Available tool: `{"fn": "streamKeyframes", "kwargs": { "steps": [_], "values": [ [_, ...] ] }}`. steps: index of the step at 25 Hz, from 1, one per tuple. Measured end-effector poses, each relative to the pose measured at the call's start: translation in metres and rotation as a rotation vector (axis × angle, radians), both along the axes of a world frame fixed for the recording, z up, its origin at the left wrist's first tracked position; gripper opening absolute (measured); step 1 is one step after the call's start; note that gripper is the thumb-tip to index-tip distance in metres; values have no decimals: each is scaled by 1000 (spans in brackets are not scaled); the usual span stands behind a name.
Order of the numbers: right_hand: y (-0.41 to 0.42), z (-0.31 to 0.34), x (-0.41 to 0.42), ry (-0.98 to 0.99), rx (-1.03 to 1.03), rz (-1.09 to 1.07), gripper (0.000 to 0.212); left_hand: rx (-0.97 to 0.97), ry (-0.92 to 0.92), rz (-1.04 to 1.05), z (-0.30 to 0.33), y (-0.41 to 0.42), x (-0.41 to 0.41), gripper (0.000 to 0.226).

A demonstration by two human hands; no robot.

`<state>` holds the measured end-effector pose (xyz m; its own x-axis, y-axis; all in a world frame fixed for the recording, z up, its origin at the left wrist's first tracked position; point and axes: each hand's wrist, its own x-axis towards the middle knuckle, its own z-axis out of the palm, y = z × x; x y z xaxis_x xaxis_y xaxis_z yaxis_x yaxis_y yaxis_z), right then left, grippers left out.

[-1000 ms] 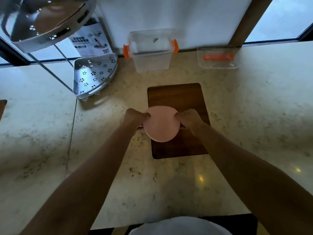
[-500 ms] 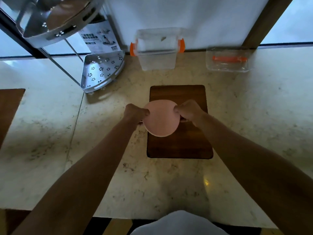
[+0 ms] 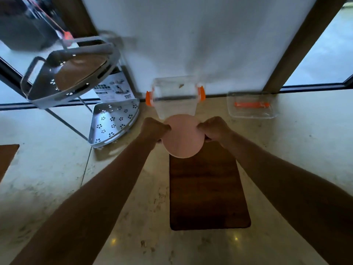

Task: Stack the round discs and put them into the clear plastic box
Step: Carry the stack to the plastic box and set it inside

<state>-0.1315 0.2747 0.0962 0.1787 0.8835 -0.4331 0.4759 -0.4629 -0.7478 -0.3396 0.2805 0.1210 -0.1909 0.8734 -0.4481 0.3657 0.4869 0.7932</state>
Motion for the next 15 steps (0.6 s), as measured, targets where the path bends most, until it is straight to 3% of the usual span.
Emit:
{"fn": "streamKeyframes", "kwargs": {
  "steps": [7,12,15],
  "values": [
    [117,44,4,-74,218,76,16,165,19,-23,33,118,-4,7],
    [183,42,4,-33,349,91,6,194,-60,39,31,186,-15,16],
    [214,27,4,-39,422,126,9,286,-19,41,17,216,-23,17]
  ]
}}
